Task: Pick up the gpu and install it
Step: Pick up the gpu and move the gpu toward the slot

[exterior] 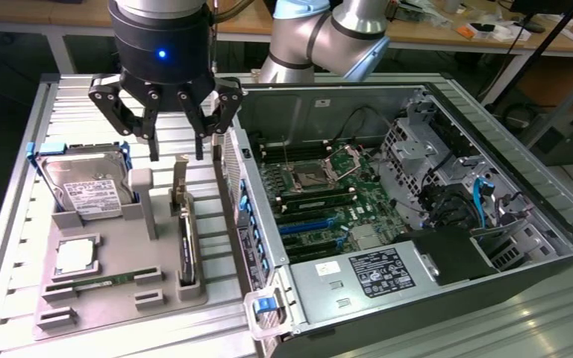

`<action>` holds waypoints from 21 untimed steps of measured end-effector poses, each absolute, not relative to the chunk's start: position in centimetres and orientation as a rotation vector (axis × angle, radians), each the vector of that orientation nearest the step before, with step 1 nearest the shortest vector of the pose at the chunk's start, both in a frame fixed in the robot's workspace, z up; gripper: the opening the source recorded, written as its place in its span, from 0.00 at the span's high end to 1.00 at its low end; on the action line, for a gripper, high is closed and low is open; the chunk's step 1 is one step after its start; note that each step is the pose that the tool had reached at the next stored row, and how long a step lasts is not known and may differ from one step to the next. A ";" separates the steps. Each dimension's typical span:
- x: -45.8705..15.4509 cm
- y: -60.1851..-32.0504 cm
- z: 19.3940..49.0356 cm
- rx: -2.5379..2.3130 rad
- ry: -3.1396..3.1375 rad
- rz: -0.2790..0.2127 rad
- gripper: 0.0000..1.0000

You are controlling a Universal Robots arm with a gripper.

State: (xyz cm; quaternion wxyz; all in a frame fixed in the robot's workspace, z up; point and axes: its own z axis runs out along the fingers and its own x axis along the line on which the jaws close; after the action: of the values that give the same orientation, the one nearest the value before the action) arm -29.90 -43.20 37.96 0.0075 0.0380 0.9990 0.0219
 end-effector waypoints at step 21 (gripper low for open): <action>-29.6 -44.2 37.1 0.119 3.124 0.068 0.46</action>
State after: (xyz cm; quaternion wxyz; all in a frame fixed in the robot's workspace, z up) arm -29.59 -44.25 37.06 0.0075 0.0380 0.9990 0.0219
